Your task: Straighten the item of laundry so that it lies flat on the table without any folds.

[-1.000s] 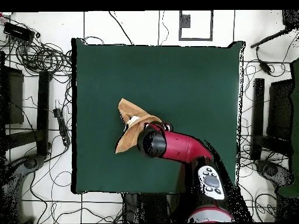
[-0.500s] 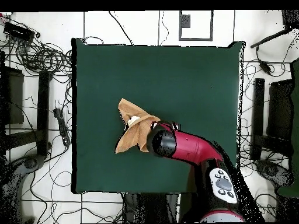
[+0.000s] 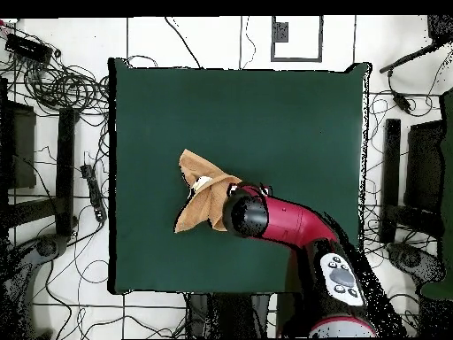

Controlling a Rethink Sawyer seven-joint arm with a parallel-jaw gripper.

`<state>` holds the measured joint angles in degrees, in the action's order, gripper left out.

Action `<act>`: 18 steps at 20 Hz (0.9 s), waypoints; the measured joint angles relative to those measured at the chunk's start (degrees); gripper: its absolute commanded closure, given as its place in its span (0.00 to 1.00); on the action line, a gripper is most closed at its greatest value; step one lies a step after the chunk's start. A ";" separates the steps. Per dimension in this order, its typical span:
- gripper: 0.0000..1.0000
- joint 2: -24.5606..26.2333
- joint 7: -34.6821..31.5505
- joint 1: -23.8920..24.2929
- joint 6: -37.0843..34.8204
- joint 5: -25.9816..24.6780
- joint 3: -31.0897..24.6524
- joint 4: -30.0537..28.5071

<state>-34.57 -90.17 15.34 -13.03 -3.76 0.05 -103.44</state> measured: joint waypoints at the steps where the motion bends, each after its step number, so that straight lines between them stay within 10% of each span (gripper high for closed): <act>1: 0.00 -0.23 0.00 0.57 -0.01 -0.18 -0.80 -0.19; 18: 0.00 -4.19 0.00 14.25 -0.01 -1.12 -18.88 -5.25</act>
<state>-38.75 -90.17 29.60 -13.04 -4.88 -18.83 -108.69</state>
